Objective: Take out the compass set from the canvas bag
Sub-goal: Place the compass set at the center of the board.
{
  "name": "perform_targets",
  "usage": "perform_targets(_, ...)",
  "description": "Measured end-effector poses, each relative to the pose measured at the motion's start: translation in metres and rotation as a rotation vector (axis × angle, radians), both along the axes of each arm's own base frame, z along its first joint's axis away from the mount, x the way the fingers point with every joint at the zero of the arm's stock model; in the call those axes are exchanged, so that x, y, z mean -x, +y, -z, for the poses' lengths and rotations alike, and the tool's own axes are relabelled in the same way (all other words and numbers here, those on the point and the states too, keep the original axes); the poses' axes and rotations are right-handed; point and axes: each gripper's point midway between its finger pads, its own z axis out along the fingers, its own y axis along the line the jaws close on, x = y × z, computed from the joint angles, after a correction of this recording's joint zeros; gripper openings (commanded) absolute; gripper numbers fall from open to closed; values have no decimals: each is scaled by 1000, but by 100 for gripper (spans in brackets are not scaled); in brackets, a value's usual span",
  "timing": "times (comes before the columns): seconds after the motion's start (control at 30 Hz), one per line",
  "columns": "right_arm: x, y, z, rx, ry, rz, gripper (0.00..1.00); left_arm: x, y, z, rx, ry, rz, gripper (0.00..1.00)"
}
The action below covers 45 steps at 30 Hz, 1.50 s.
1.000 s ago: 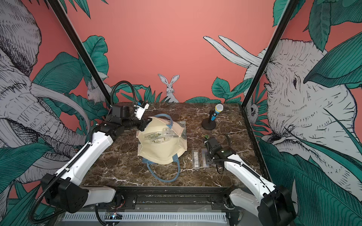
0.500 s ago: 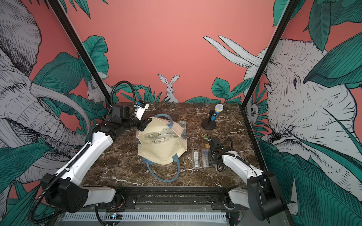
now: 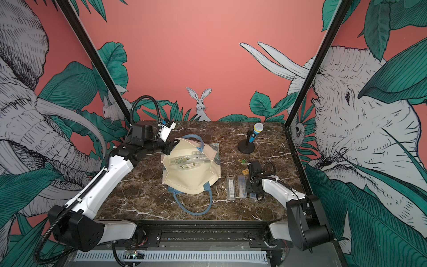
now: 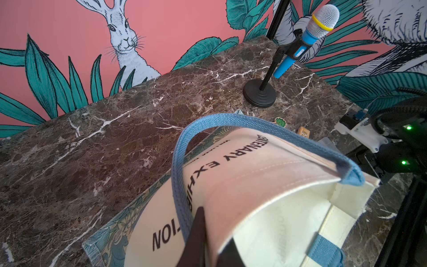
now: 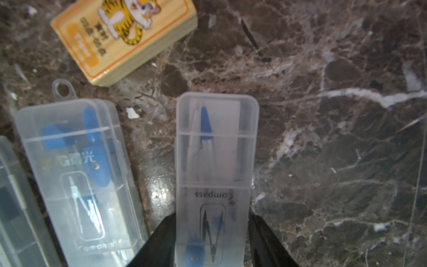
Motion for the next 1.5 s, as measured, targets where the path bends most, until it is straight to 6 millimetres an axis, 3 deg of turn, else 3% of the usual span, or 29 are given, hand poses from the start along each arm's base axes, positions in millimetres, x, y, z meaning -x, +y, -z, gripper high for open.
perform_targets(0.63, -9, 5, -2, -16, -12, -14, 52, 0, 0, 0, 0, 0, 0, 0)
perform_targets(1.13, -9, 6, -6, -15, -14, -28, 56, 0, 0, 0, 0, 0, 0, 0)
perform_targets(1.27, -16, 7, -32, -18, -64, -54, 56, 0, 0, 0, 0, 0, 0, 0)
perform_targets(1.37, -26, 17, -75, -26, -181, -134, 56, 0, 0, 0, 1, 1, 1, 0)
perform_targets(1.5, -22, 80, -145, -57, -417, -473, 52, 1, -1, 0, 7, 5, 3, 0)
